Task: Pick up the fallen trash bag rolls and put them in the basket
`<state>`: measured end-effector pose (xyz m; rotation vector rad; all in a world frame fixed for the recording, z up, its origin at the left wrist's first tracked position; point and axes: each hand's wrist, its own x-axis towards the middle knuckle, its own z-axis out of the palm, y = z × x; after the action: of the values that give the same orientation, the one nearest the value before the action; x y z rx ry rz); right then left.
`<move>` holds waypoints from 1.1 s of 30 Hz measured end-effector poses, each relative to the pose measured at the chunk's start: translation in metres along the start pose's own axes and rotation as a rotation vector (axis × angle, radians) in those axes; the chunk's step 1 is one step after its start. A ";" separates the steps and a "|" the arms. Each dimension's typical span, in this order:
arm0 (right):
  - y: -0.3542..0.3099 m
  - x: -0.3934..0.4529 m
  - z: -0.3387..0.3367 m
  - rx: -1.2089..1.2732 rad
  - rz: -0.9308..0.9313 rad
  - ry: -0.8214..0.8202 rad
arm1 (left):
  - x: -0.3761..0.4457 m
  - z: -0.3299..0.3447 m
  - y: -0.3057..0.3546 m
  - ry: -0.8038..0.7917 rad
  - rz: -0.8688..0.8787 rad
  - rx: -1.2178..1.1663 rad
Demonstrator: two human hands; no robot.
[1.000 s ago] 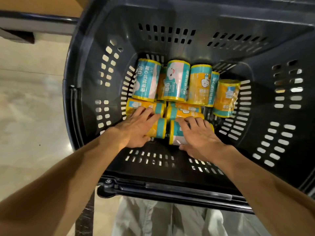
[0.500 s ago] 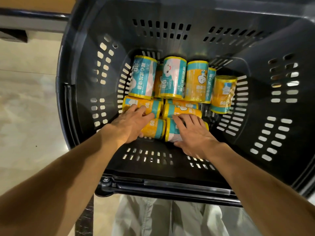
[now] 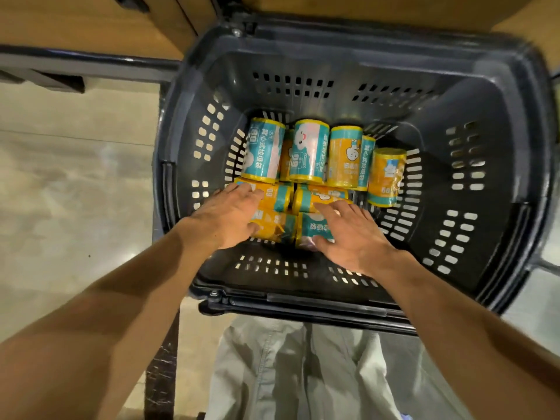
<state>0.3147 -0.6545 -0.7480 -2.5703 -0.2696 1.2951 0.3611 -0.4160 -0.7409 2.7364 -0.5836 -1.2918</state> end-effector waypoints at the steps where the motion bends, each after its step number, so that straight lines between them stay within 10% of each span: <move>1: -0.004 -0.008 -0.011 0.012 0.009 0.002 | -0.008 -0.009 0.004 0.018 -0.002 -0.019; 17: -0.204 -0.247 -0.326 -0.358 -0.257 0.173 | -0.330 -0.275 0.060 0.526 -0.328 -0.011; 33: -0.537 -0.460 -0.347 -0.699 -0.811 0.314 | -0.724 -0.255 -0.012 0.838 -0.962 -0.187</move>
<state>0.2965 -0.3180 -0.0369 -2.5799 -1.7195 0.5247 0.1395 -0.1700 -0.0479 3.0252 0.9339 -0.0573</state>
